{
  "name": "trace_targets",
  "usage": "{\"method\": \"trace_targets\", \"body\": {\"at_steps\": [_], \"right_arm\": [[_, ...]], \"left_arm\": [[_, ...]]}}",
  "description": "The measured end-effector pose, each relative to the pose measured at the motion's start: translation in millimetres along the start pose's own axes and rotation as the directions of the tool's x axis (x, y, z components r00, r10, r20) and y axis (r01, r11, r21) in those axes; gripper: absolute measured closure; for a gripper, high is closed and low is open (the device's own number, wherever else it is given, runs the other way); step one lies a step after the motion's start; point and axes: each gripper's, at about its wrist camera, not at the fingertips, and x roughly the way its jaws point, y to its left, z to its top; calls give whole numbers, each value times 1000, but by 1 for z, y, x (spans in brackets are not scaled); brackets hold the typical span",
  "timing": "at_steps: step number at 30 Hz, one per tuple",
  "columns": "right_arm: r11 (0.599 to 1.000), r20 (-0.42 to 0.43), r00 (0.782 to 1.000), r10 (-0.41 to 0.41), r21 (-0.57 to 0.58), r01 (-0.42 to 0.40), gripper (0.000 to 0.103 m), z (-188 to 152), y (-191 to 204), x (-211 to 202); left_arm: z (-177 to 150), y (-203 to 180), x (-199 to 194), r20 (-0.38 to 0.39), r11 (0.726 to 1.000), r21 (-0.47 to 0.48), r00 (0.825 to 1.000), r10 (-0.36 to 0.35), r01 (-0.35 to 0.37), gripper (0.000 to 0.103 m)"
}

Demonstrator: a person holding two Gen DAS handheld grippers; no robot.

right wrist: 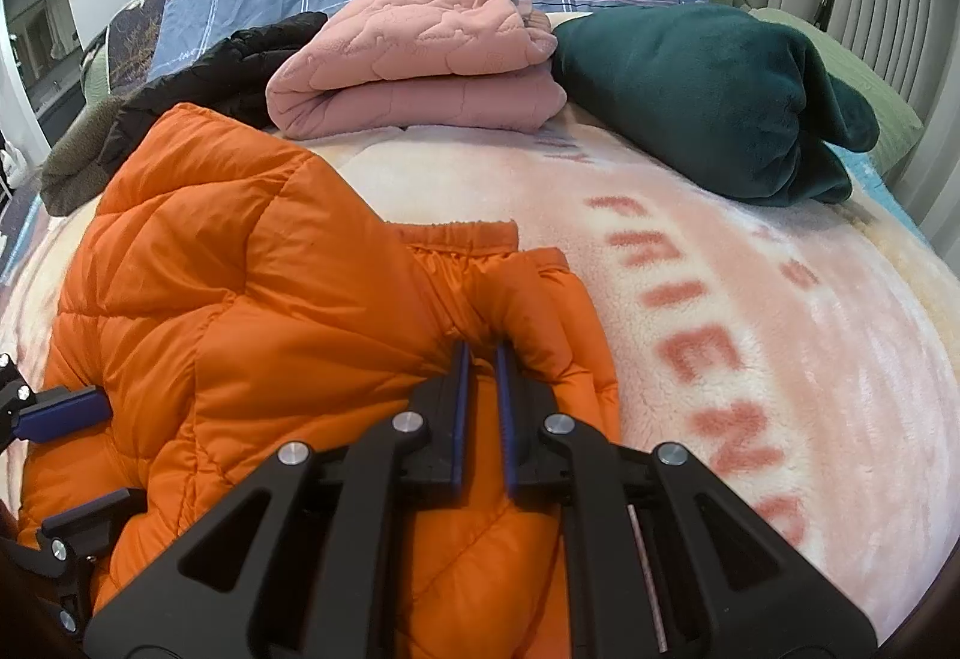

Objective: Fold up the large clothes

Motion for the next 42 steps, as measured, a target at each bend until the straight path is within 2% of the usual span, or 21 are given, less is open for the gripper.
{"method": "trace_targets", "body": {"at_steps": [4, 42], "right_arm": [[1000, -3, 1000, -13, -26, 13, 94, 0, 2, 1], [1000, -3, 1000, -4, -29, 4, 94, 1, 3, 3]], "left_arm": [[0, 0, 0, 0, 1000, -1, 1000, 0, 0, 61], [-2, 3, 0, 3, 1000, 0, 1000, 25, -25, 61]]}}
